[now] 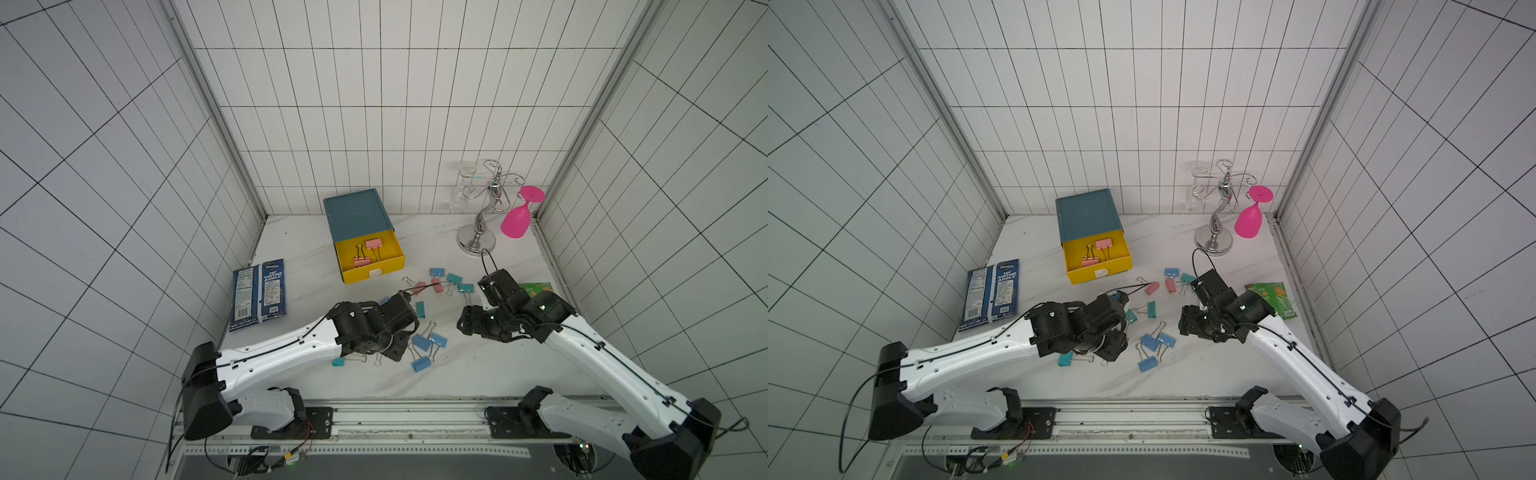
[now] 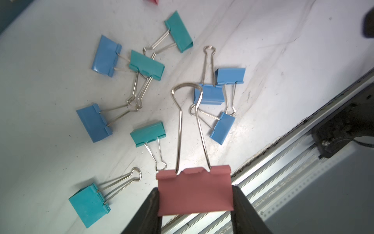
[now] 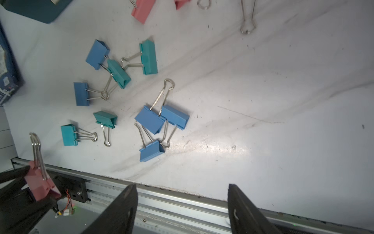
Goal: Put the binder clips in the drawer according to color
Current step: Pick up the binder clip at the center of the board, then place the binder clip in the drawer.
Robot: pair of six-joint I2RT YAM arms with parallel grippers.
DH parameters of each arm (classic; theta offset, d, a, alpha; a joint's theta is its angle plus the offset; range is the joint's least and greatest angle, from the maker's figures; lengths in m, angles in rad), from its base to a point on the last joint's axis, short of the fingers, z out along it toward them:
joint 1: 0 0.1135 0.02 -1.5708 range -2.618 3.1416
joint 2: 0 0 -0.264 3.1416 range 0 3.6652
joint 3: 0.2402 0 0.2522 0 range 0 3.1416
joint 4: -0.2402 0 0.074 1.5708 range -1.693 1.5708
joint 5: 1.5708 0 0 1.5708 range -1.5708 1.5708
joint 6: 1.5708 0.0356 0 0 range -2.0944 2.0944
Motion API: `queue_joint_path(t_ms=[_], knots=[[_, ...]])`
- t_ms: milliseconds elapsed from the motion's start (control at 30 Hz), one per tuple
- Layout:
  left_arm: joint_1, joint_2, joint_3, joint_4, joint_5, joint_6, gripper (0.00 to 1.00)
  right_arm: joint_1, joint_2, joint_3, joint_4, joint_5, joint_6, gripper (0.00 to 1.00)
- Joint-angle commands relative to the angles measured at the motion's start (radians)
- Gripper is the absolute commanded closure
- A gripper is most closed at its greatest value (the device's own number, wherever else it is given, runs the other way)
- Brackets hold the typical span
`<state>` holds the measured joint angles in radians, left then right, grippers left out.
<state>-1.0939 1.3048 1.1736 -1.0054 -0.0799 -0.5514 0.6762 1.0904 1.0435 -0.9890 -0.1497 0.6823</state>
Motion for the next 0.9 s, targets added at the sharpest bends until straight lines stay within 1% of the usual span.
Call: queue_joint_path(t_ms=[0,100,167,267,367,467,533,633,733,867], knots=[[0.008,-0.023,0.094,-0.02,-0.044,0.044,0.62,-0.065,0.047,0.088,0.049,-0.11,-0.06,0.28],[0.065,-0.032,0.161,-0.015,-0.027,0.082,0.62,-0.087,0.102,0.174,0.103,-0.239,-0.084,0.27],[0.15,-0.039,0.212,-0.02,0.029,0.106,0.61,-0.087,0.146,0.241,0.116,-0.307,-0.095,0.27],[0.286,-0.038,0.294,-0.033,0.106,0.144,0.61,-0.087,0.193,0.323,0.129,-0.364,-0.099,0.27],[0.403,-0.018,0.376,-0.062,0.156,0.179,0.6,-0.088,0.225,0.378,0.179,-0.434,-0.076,0.27],[0.493,0.016,0.432,-0.093,0.17,0.206,0.59,-0.087,0.245,0.401,0.25,-0.491,-0.033,0.27],[0.537,0.036,0.447,-0.108,0.178,0.219,0.59,-0.088,0.255,0.413,0.295,-0.499,-0.016,0.27],[0.591,0.055,0.446,-0.112,0.185,0.226,0.59,-0.088,0.276,0.438,0.297,-0.5,-0.018,0.27],[0.624,0.069,0.435,-0.1,0.172,0.216,0.57,-0.088,0.295,0.452,0.297,-0.505,-0.02,0.27],[0.656,0.099,0.427,-0.066,0.182,0.18,0.57,-0.09,0.311,0.454,0.297,-0.507,-0.024,0.27]])
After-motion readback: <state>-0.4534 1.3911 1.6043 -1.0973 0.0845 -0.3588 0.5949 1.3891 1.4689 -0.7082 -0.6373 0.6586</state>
